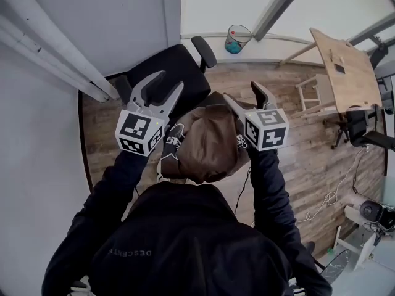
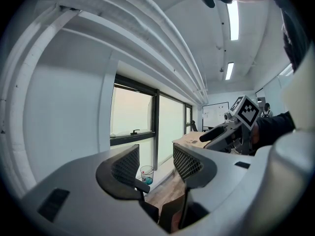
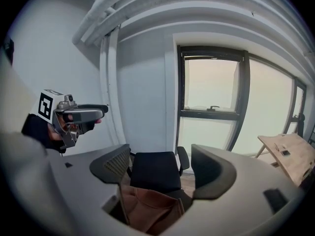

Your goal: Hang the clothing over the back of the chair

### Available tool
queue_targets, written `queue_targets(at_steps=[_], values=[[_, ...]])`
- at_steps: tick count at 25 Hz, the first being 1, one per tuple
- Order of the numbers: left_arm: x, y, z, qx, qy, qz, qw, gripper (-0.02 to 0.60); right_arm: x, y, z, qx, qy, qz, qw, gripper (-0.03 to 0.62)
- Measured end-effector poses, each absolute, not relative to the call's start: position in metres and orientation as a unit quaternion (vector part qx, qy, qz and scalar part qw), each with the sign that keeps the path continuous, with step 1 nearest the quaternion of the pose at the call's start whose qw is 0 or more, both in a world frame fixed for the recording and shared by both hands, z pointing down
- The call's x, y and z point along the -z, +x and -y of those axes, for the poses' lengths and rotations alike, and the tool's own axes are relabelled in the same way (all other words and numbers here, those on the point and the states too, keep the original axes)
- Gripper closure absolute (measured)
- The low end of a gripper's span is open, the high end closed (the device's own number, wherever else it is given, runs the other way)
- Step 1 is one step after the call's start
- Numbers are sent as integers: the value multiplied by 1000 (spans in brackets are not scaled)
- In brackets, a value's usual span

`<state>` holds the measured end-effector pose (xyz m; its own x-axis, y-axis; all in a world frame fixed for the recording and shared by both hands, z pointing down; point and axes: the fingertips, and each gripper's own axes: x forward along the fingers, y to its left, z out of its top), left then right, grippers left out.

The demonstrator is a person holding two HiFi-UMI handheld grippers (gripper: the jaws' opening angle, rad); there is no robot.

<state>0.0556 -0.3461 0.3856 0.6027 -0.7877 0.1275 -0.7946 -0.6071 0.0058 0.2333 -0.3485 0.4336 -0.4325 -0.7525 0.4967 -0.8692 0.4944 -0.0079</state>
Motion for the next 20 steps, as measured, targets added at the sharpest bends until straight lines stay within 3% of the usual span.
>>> queue_targets(at_steps=[7,11,17,20], values=[[-375,59,335,-47,901,430,23,374,-406,220,334,-97,479,856,170,247],[-362,66,322,-36,910,412,8,519,-385,210,317,-65,464,874,131,412],[-337,84,293,-16,933,360,-18,551,-346,194,282,8,457,887,65,585],[-327,89,280,0,940,340,-25,563,-332,187,267,17,447,894,35,588]])
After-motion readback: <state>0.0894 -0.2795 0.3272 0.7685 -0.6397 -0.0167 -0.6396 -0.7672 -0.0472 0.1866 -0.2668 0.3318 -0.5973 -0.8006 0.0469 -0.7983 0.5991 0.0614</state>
